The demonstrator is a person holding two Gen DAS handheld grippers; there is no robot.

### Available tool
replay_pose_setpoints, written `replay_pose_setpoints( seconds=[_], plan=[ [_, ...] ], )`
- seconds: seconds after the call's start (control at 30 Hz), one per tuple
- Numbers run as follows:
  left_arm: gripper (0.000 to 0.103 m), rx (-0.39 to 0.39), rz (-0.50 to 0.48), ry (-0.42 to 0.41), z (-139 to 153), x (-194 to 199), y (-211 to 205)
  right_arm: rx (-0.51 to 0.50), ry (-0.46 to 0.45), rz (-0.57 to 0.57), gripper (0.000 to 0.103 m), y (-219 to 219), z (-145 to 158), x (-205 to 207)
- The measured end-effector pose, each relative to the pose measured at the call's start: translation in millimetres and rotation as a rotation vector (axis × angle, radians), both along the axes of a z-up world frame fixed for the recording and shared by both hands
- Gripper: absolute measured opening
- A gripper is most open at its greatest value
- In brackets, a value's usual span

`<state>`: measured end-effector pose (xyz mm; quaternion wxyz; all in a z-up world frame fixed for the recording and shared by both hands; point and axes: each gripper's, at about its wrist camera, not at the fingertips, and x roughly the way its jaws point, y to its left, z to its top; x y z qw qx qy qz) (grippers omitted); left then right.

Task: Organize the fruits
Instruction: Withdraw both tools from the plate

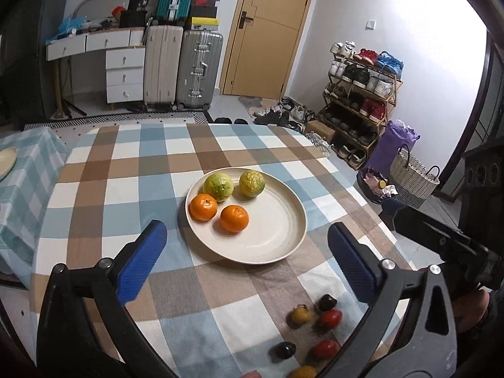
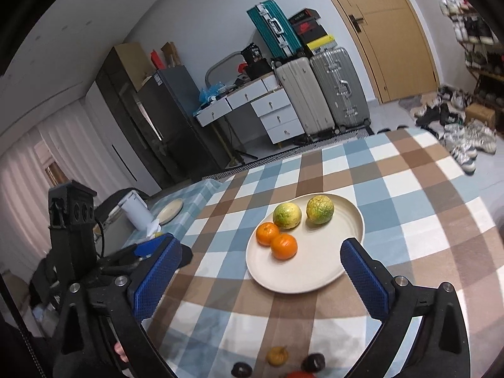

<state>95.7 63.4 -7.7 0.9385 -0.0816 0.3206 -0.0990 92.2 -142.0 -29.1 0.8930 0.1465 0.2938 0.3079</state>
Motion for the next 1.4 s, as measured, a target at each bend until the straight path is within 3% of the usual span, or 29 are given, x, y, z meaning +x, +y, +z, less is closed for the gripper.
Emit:
replay_pose_setpoints(
  seconds=[0.4, 0.57, 0.77, 1.13, 1.4],
  plan=[
    [0.102, 0.039, -0.023, -0.06, 12, -60, -22, -0.031, -0.11, -0.021, 0.103, -14, 13, -67],
    [0.102, 0.013, -0.021, -0.011, -3, -79, -25, -0.053, -0.115, -0.045, 0.103, -17, 7, -85],
    [0.102, -0.021, -0.094, 0.08, -36, -92, -33, -0.104, -0.105, -0.067, 0.103, -21, -9, -102],
    [0.102, -0.006, -0.155, 0.219, -96, -101, -50, -0.123, -0.036, -0.074, 0.103, -27, -40, -116],
    [0.101, 0.036, -0.183, 0.26, -115, -98, -64, -0.124, 0.012, -0.069, 0.103, -31, -57, -119]
  ],
)
